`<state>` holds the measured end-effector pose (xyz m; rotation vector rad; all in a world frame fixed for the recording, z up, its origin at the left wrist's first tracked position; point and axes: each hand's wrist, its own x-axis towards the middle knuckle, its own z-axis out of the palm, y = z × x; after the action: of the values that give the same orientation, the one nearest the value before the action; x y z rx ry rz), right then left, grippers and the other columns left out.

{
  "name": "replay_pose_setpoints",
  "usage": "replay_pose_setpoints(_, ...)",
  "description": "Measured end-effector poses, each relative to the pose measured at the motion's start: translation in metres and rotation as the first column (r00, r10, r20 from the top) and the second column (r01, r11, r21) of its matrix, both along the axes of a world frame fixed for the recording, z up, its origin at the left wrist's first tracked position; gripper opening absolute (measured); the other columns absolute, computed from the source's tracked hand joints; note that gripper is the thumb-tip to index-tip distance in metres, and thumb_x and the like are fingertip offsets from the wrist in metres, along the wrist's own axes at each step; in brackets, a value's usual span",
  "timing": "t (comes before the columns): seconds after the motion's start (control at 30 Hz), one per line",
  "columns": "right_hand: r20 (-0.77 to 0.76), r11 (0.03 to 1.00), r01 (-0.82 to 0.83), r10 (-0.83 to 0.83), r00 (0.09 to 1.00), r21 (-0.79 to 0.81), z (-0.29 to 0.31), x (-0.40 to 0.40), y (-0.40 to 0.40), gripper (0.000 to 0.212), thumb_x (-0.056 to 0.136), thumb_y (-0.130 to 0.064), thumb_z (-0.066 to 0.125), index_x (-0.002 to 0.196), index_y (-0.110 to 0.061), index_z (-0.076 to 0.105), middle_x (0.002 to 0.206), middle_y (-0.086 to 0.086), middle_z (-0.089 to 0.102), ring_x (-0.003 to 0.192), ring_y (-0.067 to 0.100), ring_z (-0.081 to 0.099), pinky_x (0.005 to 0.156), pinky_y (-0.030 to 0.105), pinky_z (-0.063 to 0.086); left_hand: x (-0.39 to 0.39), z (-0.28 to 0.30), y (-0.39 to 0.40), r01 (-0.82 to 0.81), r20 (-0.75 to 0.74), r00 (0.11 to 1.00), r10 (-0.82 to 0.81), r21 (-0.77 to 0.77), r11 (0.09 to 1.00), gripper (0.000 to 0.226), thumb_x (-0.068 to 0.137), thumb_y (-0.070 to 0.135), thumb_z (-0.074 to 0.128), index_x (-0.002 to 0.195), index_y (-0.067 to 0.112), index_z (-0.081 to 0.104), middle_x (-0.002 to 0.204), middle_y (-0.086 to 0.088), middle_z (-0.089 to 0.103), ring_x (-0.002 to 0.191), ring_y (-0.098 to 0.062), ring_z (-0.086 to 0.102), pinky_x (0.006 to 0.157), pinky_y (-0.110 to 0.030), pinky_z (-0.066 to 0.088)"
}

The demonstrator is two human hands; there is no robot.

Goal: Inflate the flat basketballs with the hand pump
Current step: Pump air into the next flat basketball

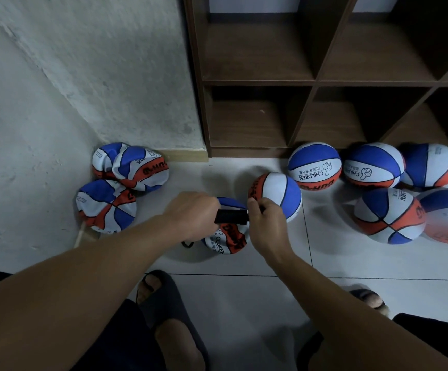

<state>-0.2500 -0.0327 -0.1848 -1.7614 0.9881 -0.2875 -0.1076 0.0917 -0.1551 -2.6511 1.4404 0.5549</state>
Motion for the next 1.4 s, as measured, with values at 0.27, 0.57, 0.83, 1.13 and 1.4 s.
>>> replay_pose_setpoints(0.27, 0.007, 0.998, -0.020, 0.020, 1.000, 0.052, -0.005, 0.003, -0.003, 0.045, 0.111, -0.037, 0.052, 0.087, 0.001, 0.060, 0.061, 0.000, 0.049, 0.053, 0.010, 0.042, 0.053, 0.031, 0.040, 0.003, -0.002, 0.001, 0.034, -0.033, 0.999, -0.034, -0.008, 0.999, 0.025, 0.088, 0.026, 0.069, 0.069, 0.028, 0.053, 0.065, 0.006, 0.062, 0.056, -0.014, 0.060, 0.050, -0.028, 0.036)
replay_pose_setpoints(0.57, -0.027, 0.984, 0.150, -0.148, 0.989, 0.096, 0.006, -0.008, -0.083, 0.041, 0.100, -0.038, 0.068, 0.074, -0.009, 0.055, 0.060, 0.005, 0.045, 0.055, 0.019, 0.042, 0.061, 0.036, 0.038, 0.036, 0.007, 0.013, -0.079, -0.044, 0.996, 0.080, 0.018, 0.997, 0.023, 0.095, 0.039, 0.068, 0.077, 0.027, 0.063, 0.071, 0.003, 0.065, 0.060, -0.014, 0.064, 0.055, -0.032, 0.053)
replay_pose_setpoints(0.83, -0.032, 0.999, 0.050, -0.050, 0.998, 0.014, 0.010, 0.000, -0.042, 0.039, 0.109, -0.034, 0.055, 0.077, -0.012, 0.050, 0.058, -0.002, 0.042, 0.047, 0.008, 0.037, 0.051, 0.029, 0.035, 0.005, 0.018, -0.005, -0.077, 0.006, 0.997, 0.077, 0.005, 0.997, 0.025, 0.092, 0.025, 0.067, 0.071, 0.026, 0.054, 0.066, 0.003, 0.061, 0.056, -0.016, 0.059, 0.047, -0.027, 0.033)
replay_pose_setpoints(1.13, -0.003, 0.997, -0.045, 0.045, 0.999, 0.068, 0.007, 0.007, -0.011, 0.041, 0.111, -0.041, 0.051, 0.086, -0.009, 0.061, 0.057, -0.008, 0.046, 0.054, 0.010, 0.041, 0.059, 0.035, 0.040, -0.002, 0.010, -0.004, -0.051, -0.071, 0.996, 0.050, -0.015, 0.999, 0.027, 0.089, 0.023, 0.068, 0.067, 0.026, 0.051, 0.065, 0.002, 0.063, 0.057, -0.021, 0.064, 0.051, -0.029, 0.042)
replay_pose_setpoints(1.4, -0.037, 0.995, -0.078, 0.080, 0.996, 0.066, 0.009, 0.009, -0.031, 0.041, 0.105, -0.044, 0.063, 0.076, -0.015, 0.059, 0.057, -0.004, 0.053, 0.051, 0.010, 0.047, 0.052, 0.027, 0.042, 0.004, 0.010, -0.003, -0.043, -0.133, 0.990, 0.038, -0.032, 0.999, 0.016, 0.089, 0.029, 0.068, 0.074, 0.025, 0.062, 0.065, 0.002, 0.065, 0.057, -0.019, 0.065, 0.051, -0.028, 0.042)
